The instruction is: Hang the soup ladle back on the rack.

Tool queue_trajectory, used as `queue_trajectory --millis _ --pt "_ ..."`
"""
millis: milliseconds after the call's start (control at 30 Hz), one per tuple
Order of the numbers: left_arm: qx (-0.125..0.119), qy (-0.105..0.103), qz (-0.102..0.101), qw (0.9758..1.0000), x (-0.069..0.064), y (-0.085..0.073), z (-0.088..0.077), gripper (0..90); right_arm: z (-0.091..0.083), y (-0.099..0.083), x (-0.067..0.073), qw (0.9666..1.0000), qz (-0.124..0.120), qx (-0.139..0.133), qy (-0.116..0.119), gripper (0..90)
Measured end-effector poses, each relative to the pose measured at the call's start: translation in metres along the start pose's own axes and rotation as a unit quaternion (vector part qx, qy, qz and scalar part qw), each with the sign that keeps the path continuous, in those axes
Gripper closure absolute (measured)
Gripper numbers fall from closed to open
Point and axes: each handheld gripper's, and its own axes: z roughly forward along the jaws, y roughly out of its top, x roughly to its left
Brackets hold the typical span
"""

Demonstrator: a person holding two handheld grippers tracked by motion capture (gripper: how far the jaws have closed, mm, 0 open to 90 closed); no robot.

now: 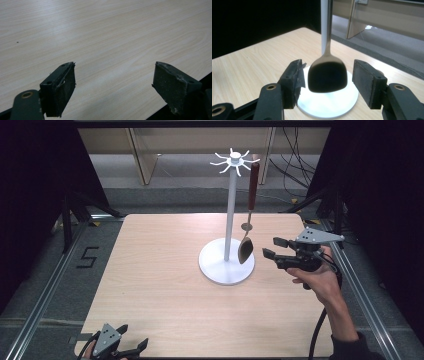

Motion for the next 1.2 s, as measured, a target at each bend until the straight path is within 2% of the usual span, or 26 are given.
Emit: queue_trajectory --millis 67,133,267,333,367,400,433,500,533,600,633,700,767,800,833,867,900,933,967,1000,1033,1067,1100,1133,1167,1200 --pt "0.000 0.000 0.001 1.0000 0.000 0.000 0.000 17.4 0.002 -0.006 0.000 1.0000 -0.006 0.001 -0.004 42.0" --pt "0.001 -0.001 0.001 1.0000 0.000 0.000 0.000 17.5 0.002 -0.007 0.001 0.9998 0.011 0.013 0.002 41.7" --pt "-0.001 0.003 -0.009 1.0000 0.000 0.000 0.000 17.4 0.005 -0.011 0.001 0.9999 0.008 0.009 0.004 40.9" --pt "0.000 0.002 -0.003 1.0000 -0.001 0.000 -0.001 17.5 0.005 -0.015 0.002 0.9996 0.006 0.025 0.009 39.9" --pt "0.001 0.001 0.000 1.0000 -0.001 0.000 -0.001 17.5 0.006 -0.017 0.004 0.9997 0.014 0.020 0.006 39.5" --pt "0.009 -0.001 0.014 0.9999 0.001 0.000 -0.002 17.5 0.006 -0.018 0.002 0.9998 0.000 0.017 0.003 39.2" --pt "0.002 0.000 0.004 1.0000 0.000 0.000 -0.001 17.5 0.005 -0.019 0.003 0.9997 0.004 0.025 0.004 38.8" --pt "0.006 0.000 0.011 0.9999 0.001 0.000 -0.001 17.5 0.004 -0.023 0.005 0.9991 0.015 0.038 0.006 38.6" --pt "0.006 0.000 0.011 0.9999 0.001 0.000 -0.001 17.5 0.004 -0.025 0.004 0.9996 0.001 0.030 0.003 38.5" --pt "0.001 -0.001 0.005 1.0000 0.000 0.000 0.000 17.5 0.003 -0.026 0.005 0.9994 -0.001 0.034 0.002 38.3" --pt "0.009 -0.001 0.016 0.9998 0.002 0.000 -0.002 17.5 0.002 -0.030 0.005 0.9991 -0.001 0.043 0.003 38.0" --pt "0.001 0.001 0.001 1.0000 0.000 -0.001 0.000 17.5 0.002 -0.035 0.006 0.9989 0.007 0.044 0.010 37.9" --pt "0.000 0.000 0.003 1.0000 0.000 0.000 0.000 17.5 0.002 -0.038 0.004 0.9990 -0.002 0.043 0.005 37.8" --pt "0.001 0.000 0.003 1.0000 0.000 0.000 0.000 17.5 0.001 -0.039 0.005 0.9984 0.011 0.055 0.007 37.8" --pt "0.002 0.001 0.003 1.0000 0.000 -0.001 -0.001 17.5 0.002 -0.040 0.003 0.9985 -0.001 0.054 0.003 37.6" --pt "0.002 0.000 0.003 1.0000 0.000 -0.001 -0.001 17.4 0.003 -0.042 0.005 0.9987 0.013 0.049 0.004 37.7" --pt "0.002 0.000 0.003 1.0000 0.000 -0.001 -0.001 17.5 0.002 -0.043 0.005 0.9980 0.009 0.062 0.009 37.7" --pt "0.002 0.000 0.007 1.0000 0.000 0.000 -0.001 17.4 0.003 -0.044 0.004 0.9986 -0.003 0.053 0.006 37.7" --pt "0.000 0.001 0.005 1.0000 0.000 0.000 -0.001 17.5 0.002 -0.044 0.006 0.9978 0.012 0.065 0.009 37.7" --pt "0.000 0.001 0.005 1.0000 0.000 0.000 -0.001 17.5 0.002 -0.044 0.006 0.9978 0.012 0.065 0.009 37.7" --pt "0.000 0.000 0.006 1.0000 0.000 0.000 -0.001 17.5 0.002 -0.045 0.005 0.9982 -0.002 0.060 0.007 37.6" --pt "0.003 0.001 0.009 1.0000 0.000 0.000 -0.001 17.5 0.002 -0.046 0.008 0.9977 0.010 0.066 0.010 37.7" --pt "0.003 0.001 0.009 1.0000 0.000 0.000 -0.001 17.5 0.002 -0.046 0.007 0.9980 0.001 0.063 0.009 37.7" --pt "-0.006 0.002 -0.001 1.0000 -0.002 0.000 0.000 17.5 0.003 -0.048 0.008 0.9985 -0.005 0.054 0.004 37.7" --pt "-0.005 0.001 -0.001 1.0000 -0.002 -0.001 0.000 17.5 0.003 -0.048 0.007 0.9980 -0.009 0.062 0.009 37.6" --pt "-0.006 -0.001 -0.002 1.0000 -0.001 -0.001 0.000 17.5 0.004 -0.049 0.010 0.9982 0.003 0.060 0.007 37.6"
